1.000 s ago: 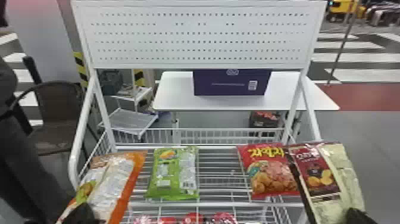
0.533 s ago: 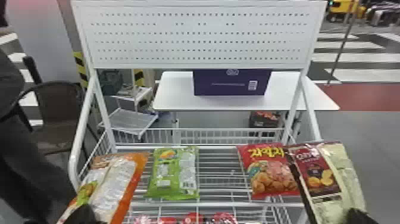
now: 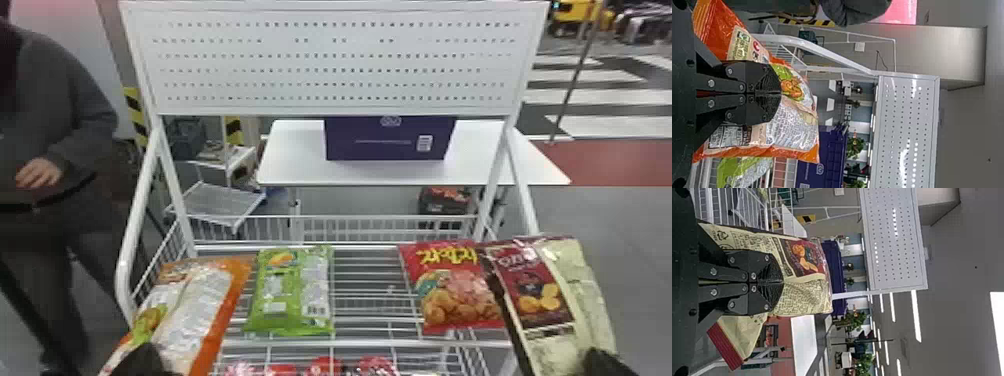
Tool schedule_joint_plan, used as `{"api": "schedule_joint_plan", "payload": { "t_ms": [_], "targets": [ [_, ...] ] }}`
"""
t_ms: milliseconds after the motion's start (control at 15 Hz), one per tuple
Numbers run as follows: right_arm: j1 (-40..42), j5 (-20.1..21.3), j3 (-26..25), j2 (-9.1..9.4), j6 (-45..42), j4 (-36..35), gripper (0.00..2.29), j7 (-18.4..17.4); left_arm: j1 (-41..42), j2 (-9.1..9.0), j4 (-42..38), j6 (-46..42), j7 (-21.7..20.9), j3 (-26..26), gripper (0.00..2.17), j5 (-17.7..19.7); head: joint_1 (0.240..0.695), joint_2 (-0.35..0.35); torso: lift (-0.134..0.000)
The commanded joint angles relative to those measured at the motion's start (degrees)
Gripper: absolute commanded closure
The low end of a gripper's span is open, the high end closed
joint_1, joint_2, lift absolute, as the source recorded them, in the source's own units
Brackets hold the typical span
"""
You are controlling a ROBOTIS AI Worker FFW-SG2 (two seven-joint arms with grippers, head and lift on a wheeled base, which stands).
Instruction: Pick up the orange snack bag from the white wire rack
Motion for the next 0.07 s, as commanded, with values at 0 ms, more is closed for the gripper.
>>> {"api": "schedule_joint_plan", "payload": {
  "t_ms": [0],
  "targets": [
    [-0.11,-0.09,-0.04,0.03,0.00,0.00,2.26,0.00,-0.08,0.00,-0.02,0.00,0.00,-0.13,2.06,0.00,0.499,0.000,0.000]
  ]
}}
